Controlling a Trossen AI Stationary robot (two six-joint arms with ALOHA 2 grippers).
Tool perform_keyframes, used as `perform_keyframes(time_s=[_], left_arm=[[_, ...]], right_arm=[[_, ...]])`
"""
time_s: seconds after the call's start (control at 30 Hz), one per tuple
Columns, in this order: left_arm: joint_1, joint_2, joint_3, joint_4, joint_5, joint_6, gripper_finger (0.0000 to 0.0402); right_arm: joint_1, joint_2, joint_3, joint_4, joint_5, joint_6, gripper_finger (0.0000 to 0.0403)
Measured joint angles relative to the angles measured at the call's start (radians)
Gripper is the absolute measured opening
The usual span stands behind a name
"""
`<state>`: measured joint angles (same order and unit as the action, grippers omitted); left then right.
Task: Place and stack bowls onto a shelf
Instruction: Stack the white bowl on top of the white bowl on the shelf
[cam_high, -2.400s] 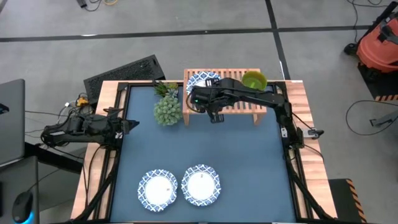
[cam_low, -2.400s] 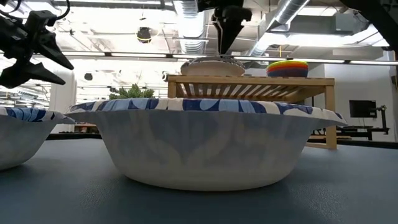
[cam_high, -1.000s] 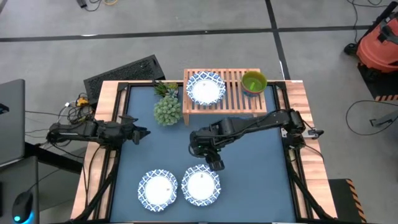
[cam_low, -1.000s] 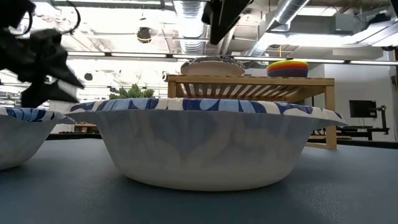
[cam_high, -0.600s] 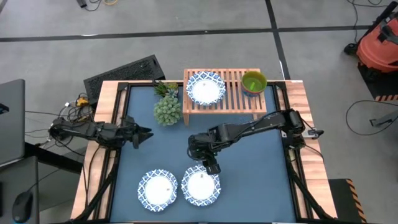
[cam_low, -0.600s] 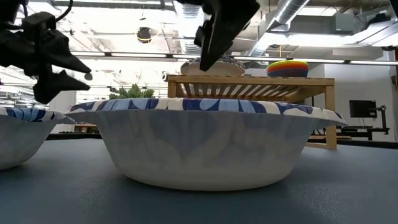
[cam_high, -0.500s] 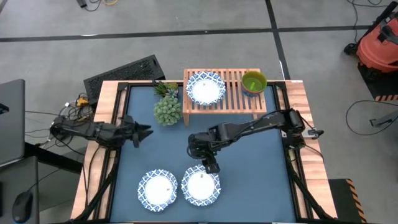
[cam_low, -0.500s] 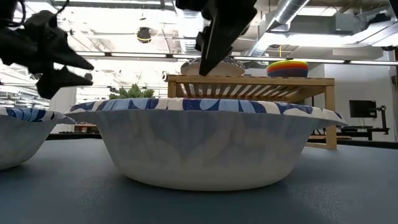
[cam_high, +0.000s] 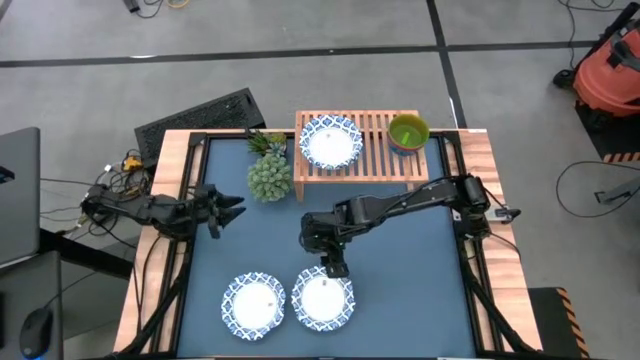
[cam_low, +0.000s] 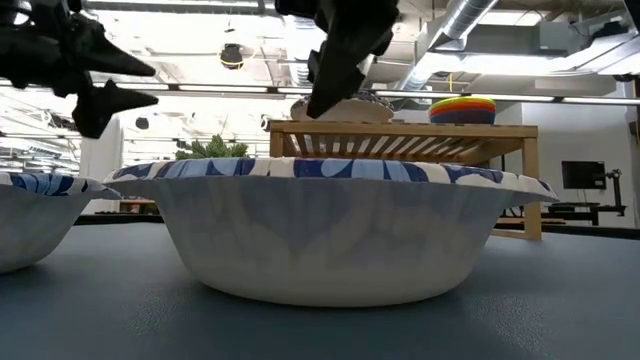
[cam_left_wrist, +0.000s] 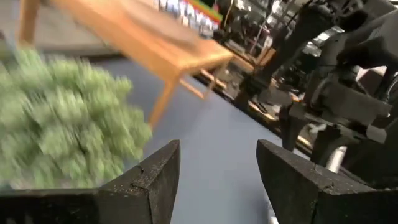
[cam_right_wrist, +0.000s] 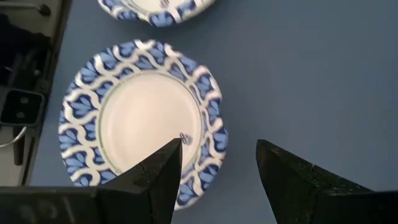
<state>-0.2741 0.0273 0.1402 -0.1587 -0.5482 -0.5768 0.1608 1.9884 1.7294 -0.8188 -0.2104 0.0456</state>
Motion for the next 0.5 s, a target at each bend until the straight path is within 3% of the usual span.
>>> perform_keyframes(time_s=[0.17,0.23,0.33,0.5], left_arm=[[0.0,0.0,0.0,-0.064,0.078,-0.134,0.0196],[0.001,0.0,0.0,-0.033,0.142,0.024,0.0197],[0.001,-0.001,0.0,0.006,0.339,0.282,0.0197],[-0.001,-0.012,-0.014,0.048,0.457,0.341,0.0196]], right_arm=[[0.002,0.0,0.0,0.036,0.0,0.0,0.023],[0.002,0.0,0.0,0.052,0.0,0.007,0.023],[0.001,0.004,0.0,0.066,-0.001,0.028,0.023],[0.009,0.016,-0.001,0.072,-0.018,0.036,0.023]])
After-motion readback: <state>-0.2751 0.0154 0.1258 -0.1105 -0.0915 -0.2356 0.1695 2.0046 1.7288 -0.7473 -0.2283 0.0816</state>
